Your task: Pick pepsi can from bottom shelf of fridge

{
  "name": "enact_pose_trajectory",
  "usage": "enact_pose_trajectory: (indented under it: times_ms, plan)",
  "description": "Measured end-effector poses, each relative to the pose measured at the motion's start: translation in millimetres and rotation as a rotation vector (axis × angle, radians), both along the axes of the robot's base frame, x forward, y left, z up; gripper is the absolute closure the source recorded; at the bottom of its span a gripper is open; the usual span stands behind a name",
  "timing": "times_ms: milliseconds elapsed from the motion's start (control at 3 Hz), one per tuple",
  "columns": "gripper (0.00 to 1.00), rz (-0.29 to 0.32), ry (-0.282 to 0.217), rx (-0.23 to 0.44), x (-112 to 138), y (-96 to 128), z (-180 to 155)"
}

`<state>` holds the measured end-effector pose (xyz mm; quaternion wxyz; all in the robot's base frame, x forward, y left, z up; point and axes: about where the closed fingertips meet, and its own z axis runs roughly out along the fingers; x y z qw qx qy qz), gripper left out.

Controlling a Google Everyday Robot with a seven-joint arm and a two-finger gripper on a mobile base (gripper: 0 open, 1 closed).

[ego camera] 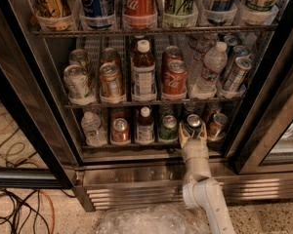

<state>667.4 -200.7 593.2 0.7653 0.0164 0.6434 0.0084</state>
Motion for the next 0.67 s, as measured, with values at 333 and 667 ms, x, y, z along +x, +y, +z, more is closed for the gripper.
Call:
enact_pose_trajectory:
  times_ms: [333, 667]
  plan:
    - [0.84, 0.0, 0.0, 0.0, 0.0, 0.0, 0.0]
    - [1.0, 0.0, 0.0, 0.0, 0.0, 0.0, 0.1]
